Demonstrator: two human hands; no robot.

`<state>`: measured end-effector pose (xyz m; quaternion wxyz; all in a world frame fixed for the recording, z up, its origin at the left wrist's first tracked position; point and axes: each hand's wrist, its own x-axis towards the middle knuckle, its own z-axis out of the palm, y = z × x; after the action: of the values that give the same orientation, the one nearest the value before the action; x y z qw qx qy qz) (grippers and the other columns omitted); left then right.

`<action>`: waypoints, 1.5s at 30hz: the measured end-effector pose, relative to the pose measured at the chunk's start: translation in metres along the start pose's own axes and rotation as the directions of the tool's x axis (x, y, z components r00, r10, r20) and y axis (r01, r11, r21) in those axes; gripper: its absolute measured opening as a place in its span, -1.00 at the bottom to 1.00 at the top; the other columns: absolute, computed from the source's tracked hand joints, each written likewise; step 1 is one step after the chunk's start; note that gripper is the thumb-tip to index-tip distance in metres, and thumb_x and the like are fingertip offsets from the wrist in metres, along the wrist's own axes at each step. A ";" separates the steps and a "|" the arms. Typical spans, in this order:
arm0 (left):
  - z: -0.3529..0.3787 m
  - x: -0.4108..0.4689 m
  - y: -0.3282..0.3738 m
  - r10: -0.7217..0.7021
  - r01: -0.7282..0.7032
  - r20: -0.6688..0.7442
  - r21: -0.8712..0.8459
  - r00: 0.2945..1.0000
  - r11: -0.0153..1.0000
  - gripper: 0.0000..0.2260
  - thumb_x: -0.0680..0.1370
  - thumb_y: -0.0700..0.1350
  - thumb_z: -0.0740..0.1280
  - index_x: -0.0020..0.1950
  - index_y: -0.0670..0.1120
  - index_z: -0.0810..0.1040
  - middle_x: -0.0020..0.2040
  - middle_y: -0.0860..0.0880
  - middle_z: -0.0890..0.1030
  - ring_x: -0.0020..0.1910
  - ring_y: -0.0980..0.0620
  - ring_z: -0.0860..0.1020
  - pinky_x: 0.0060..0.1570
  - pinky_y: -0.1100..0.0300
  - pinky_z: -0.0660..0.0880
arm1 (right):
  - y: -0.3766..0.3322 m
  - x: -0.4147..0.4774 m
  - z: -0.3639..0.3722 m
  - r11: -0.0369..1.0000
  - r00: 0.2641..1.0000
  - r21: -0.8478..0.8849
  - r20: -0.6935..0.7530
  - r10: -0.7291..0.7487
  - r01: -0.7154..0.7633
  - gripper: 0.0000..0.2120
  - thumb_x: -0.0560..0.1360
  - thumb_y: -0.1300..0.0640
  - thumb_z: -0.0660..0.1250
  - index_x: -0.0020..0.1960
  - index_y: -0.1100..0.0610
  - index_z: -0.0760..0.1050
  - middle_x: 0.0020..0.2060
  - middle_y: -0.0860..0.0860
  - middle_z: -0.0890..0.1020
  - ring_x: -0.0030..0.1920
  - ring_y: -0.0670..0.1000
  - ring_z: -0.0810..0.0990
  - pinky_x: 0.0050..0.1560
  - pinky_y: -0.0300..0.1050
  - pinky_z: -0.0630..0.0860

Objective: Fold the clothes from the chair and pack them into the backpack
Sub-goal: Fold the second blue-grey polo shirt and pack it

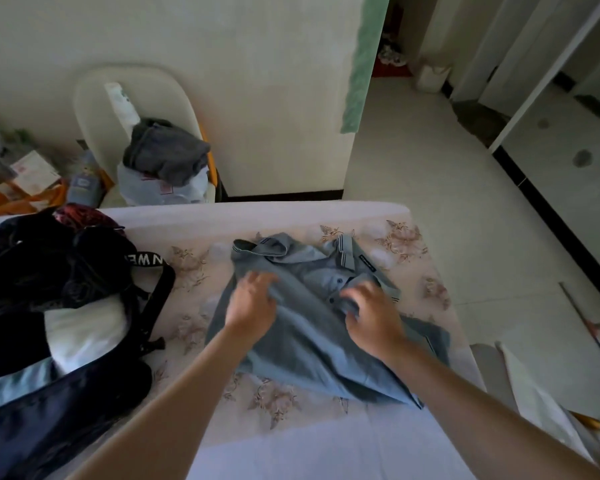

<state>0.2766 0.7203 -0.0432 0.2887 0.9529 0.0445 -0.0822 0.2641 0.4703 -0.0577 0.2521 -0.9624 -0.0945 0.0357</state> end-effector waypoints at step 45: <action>-0.002 0.066 -0.016 -0.293 0.315 -0.339 0.010 0.894 0.949 -0.76 0.65 -0.04 0.12 0.10 -0.03 0.57 -0.12 -0.08 0.62 -0.20 -0.10 0.55 -0.13 0.04 0.55 | -0.004 0.089 -0.021 0.794 0.929 0.487 0.127 0.347 -0.363 -0.77 0.59 0.14 0.34 0.23 0.10 0.52 -0.11 -0.11 0.72 -0.15 -0.12 0.70 -0.01 -0.14 0.62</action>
<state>0.3398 0.7369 -0.0622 0.2295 0.9431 0.2382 0.0348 0.3529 0.4815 -0.0391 0.4808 -0.8631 0.0963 0.1208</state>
